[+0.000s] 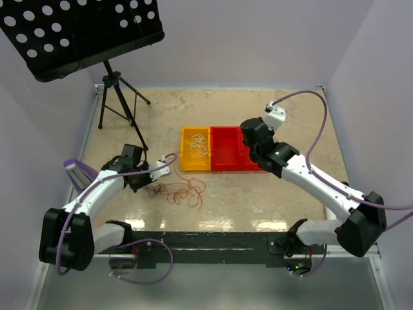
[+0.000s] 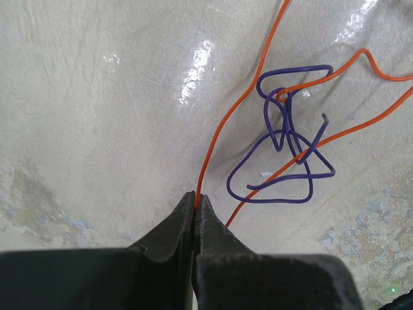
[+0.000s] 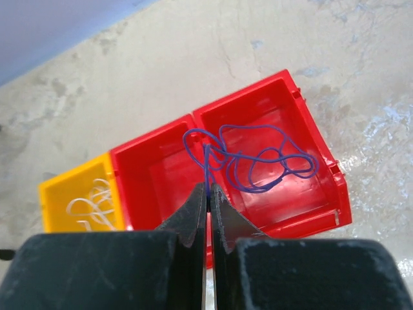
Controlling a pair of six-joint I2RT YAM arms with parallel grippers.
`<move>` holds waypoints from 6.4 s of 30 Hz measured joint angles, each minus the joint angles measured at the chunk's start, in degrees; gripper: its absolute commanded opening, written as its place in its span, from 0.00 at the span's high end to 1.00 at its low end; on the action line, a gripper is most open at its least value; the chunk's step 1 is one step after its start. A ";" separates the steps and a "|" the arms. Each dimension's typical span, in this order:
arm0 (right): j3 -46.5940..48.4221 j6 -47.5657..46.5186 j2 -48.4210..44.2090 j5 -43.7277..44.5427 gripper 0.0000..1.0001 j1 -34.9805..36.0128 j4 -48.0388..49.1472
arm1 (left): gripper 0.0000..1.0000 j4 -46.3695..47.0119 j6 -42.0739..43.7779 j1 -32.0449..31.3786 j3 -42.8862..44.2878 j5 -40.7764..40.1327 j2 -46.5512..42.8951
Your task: Untangle the cables
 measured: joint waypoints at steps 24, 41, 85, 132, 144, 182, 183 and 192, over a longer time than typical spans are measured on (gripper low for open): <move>-5.51 -7.17 -1.27 -14.10 0.45 19.28 14.91 | 1.00 -2.03 -8.55 0.00 10.73 11.34 0.92; -2.75 -16.85 22.91 -19.19 0.42 43.06 32.89 | 1.00 3.23 -18.43 0.00 9.97 11.76 4.59; 7.52 -1.92 41.70 -19.98 0.63 32.37 33.35 | 1.00 4.83 -17.88 1.07 6.49 10.99 4.76; 6.95 -0.31 44.92 -22.14 0.79 28.33 37.07 | 1.00 4.17 -15.41 1.62 3.17 6.62 4.31; 2.23 -0.20 38.82 -21.81 1.00 28.35 36.24 | 1.00 4.66 -14.84 1.16 3.10 7.58 4.44; 18.51 -12.41 -22.99 28.06 1.00 25.33 0.46 | 1.00 16.98 -5.86 0.85 -5.07 -4.50 4.83; 18.93 -12.87 -22.91 28.59 1.00 25.33 0.33 | 1.00 17.51 -5.64 0.83 -5.33 -4.94 4.74; 17.38 -15.76 -20.39 28.55 1.00 24.11 3.26 | 1.00 13.92 -4.98 0.85 -4.83 -4.72 3.72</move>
